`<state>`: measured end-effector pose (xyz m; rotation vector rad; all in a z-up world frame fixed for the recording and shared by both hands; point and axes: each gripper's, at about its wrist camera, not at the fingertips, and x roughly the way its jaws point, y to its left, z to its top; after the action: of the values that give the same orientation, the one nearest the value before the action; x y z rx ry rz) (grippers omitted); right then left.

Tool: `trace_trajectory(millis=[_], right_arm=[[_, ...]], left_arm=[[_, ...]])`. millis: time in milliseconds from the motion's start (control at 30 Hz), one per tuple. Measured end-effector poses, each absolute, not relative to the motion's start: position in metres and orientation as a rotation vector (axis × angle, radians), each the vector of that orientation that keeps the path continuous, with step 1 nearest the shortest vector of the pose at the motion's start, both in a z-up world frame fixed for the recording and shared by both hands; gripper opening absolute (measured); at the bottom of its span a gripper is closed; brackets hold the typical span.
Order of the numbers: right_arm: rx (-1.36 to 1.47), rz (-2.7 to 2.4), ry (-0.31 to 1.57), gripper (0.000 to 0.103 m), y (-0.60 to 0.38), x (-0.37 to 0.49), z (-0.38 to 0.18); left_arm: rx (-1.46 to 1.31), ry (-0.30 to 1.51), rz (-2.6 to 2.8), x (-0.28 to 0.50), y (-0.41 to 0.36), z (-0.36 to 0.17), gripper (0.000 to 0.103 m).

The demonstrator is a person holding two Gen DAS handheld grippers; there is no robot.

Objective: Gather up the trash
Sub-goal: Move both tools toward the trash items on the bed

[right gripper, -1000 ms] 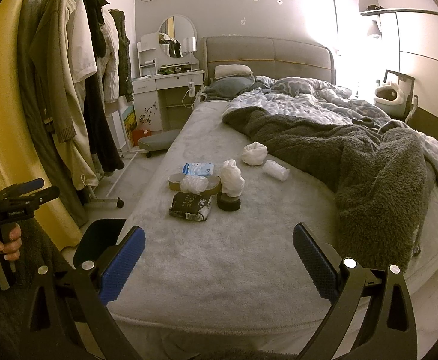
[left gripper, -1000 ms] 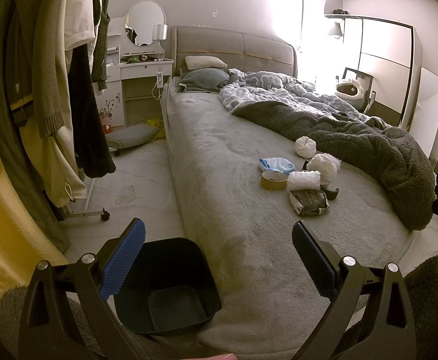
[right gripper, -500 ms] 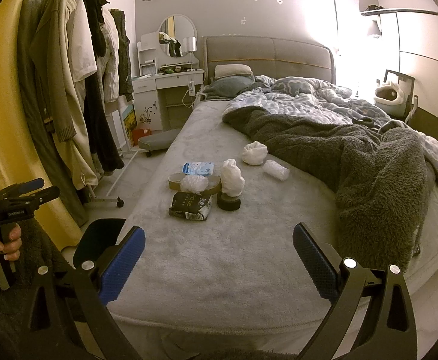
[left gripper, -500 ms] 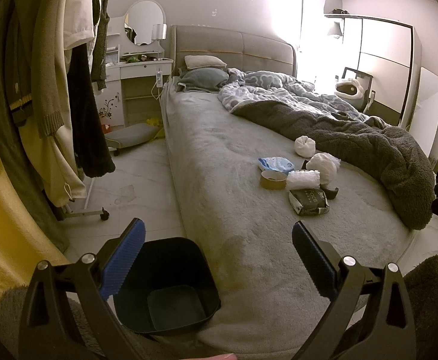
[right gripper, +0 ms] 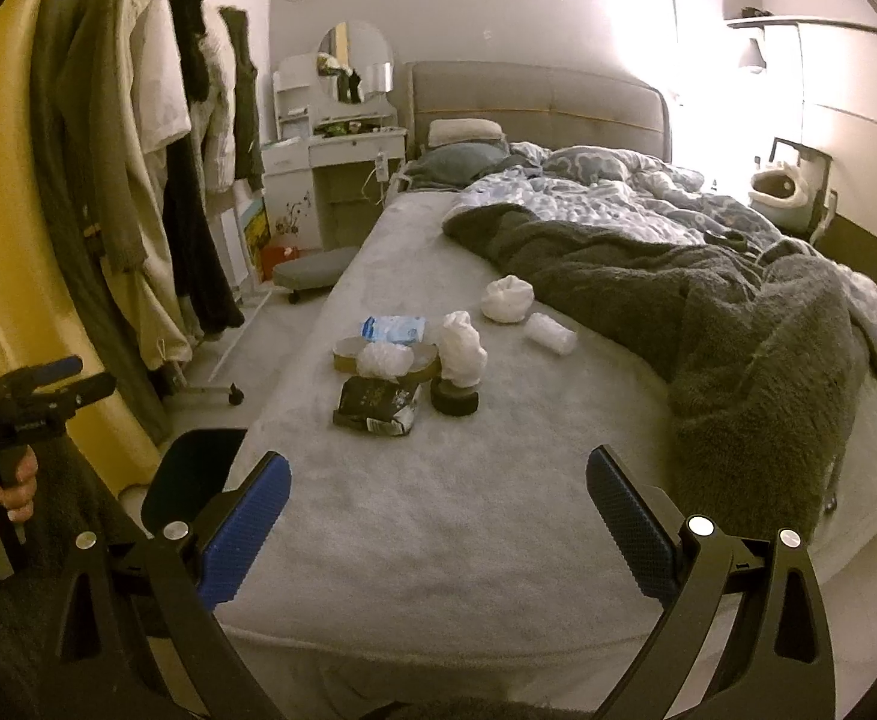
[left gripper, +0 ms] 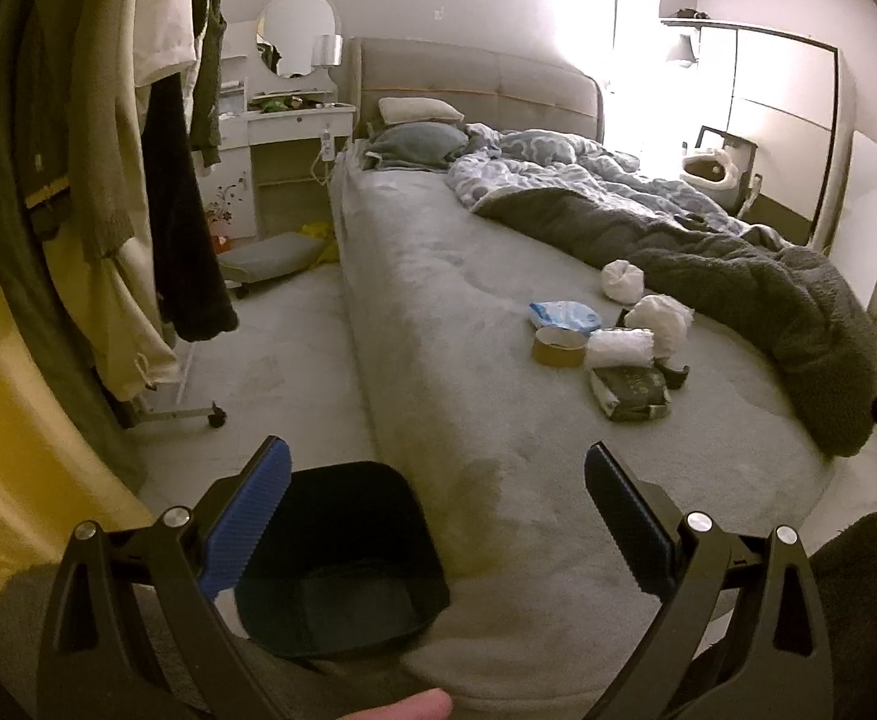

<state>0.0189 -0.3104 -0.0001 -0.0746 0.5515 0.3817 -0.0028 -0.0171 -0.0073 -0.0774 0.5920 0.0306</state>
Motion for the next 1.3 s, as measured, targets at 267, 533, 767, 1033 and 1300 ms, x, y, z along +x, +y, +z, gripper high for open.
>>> trace_trajectory(millis=[267,533,767,1033,1300], right_arm=[[-0.047,0.461,0.576,0.1,-0.299,0.034,0.007],[-0.094,0.478,0.608,0.1,-0.283,0.062,0.002],[-0.069,0.502,0.615,0.1,-0.282,0.091,-0.004],[-0.009,0.523,0.631,0.1,-0.29,0.135,-0.008],[-0.078,0.545,0.66,0.09,-0.273,0.171,-0.018]], left_arm=[[-0.055,0.615,-0.041,-0.001,-0.018,-0.009,0.1],[-0.105,0.611,-0.118,0.004,-0.021,-0.006,0.099],[-0.115,0.62,-0.17,0.019,-0.027,-0.008,0.098],[-0.093,0.663,-0.207,0.039,-0.046,-0.022,0.086],[-0.107,0.69,-0.241,0.061,-0.055,-0.034,0.082]])
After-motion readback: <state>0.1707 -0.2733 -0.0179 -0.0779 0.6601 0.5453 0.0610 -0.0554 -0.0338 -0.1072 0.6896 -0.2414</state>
